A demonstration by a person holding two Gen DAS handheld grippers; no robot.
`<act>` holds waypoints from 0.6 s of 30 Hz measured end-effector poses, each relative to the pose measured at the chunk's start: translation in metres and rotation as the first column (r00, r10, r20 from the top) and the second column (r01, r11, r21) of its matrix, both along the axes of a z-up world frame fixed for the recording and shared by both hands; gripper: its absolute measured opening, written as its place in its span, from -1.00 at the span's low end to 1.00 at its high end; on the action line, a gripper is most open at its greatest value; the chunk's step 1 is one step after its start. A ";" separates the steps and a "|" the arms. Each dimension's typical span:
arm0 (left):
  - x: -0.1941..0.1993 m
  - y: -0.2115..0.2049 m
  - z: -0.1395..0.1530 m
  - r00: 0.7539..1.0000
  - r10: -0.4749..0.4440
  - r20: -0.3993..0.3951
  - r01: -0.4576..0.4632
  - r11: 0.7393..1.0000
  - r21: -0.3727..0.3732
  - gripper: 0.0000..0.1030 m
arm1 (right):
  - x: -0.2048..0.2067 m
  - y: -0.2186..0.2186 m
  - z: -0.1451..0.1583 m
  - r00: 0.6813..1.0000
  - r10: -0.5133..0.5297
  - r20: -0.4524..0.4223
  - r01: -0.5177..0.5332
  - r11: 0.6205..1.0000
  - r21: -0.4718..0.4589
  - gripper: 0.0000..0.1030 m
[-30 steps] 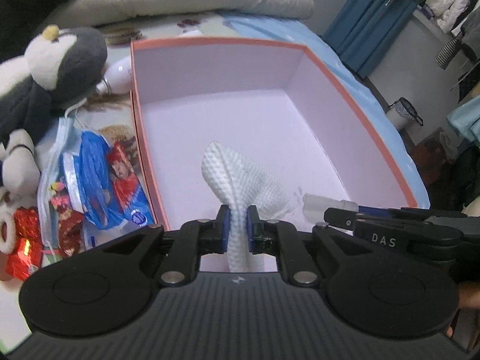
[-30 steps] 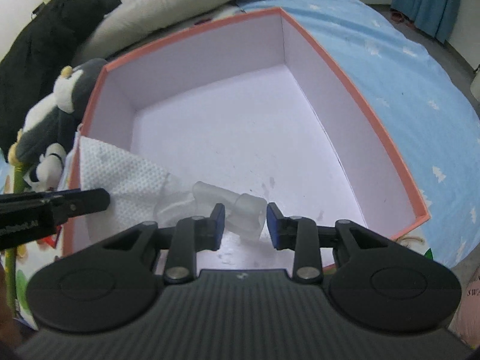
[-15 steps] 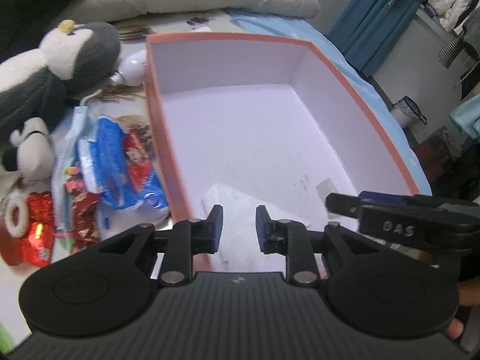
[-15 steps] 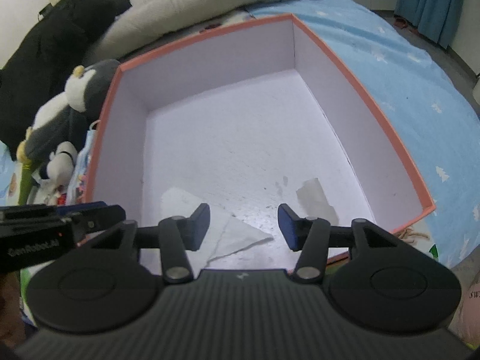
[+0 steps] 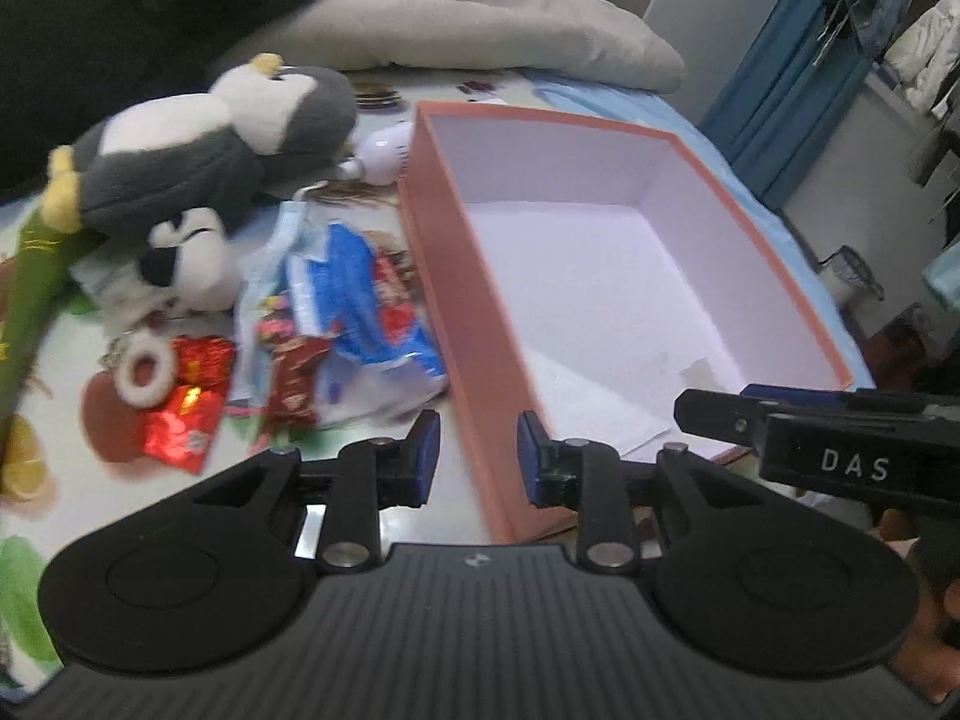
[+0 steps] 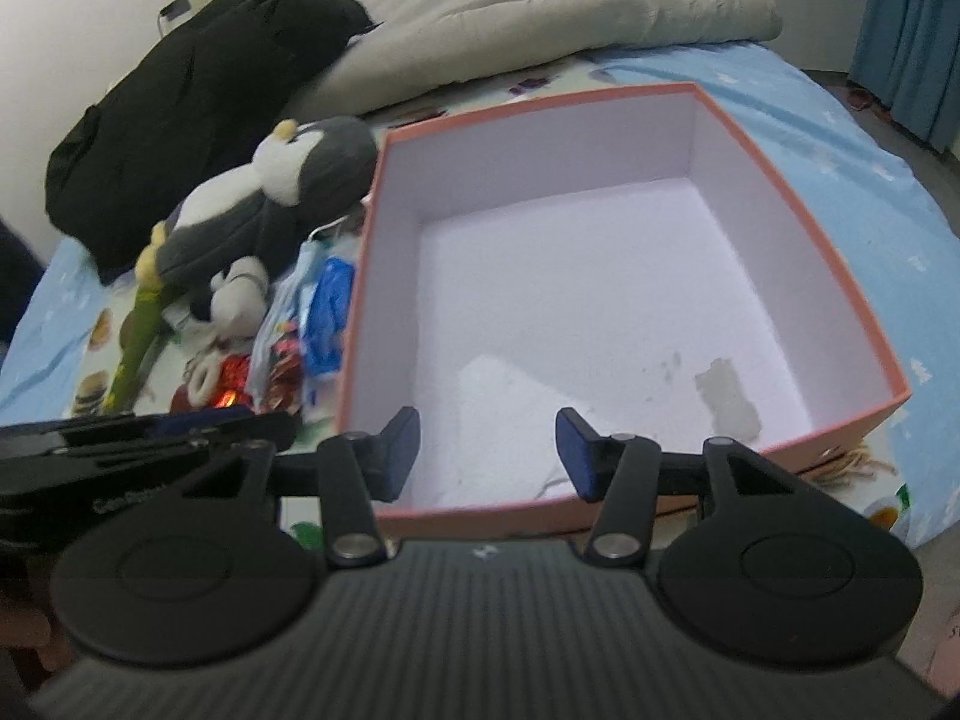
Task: Organize soft objects
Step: 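Withdraw the left tool from the box back over the candy pile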
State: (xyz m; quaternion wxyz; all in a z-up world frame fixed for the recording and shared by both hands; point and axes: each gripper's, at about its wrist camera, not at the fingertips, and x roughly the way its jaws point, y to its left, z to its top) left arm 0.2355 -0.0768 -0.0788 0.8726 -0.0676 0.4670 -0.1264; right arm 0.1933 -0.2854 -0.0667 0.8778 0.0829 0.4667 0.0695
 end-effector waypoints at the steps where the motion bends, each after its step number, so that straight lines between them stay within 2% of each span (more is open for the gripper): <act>1: -0.004 0.005 0.002 1.000 0.004 0.005 -0.004 1.000 0.004 -0.37 | -0.001 0.004 0.001 1.000 0.007 0.001 -0.007 1.000 0.003 0.03; 9: -0.034 0.032 0.016 0.998 0.021 0.063 -0.025 0.997 0.069 -0.36 | -0.019 0.039 0.008 0.998 0.057 0.041 -0.057 0.998 0.018 0.03; 18: -0.058 0.062 -0.005 0.996 0.077 0.035 -0.080 0.992 0.095 -0.36 | -0.033 0.063 -0.004 0.995 0.098 0.014 -0.099 0.995 0.022 0.03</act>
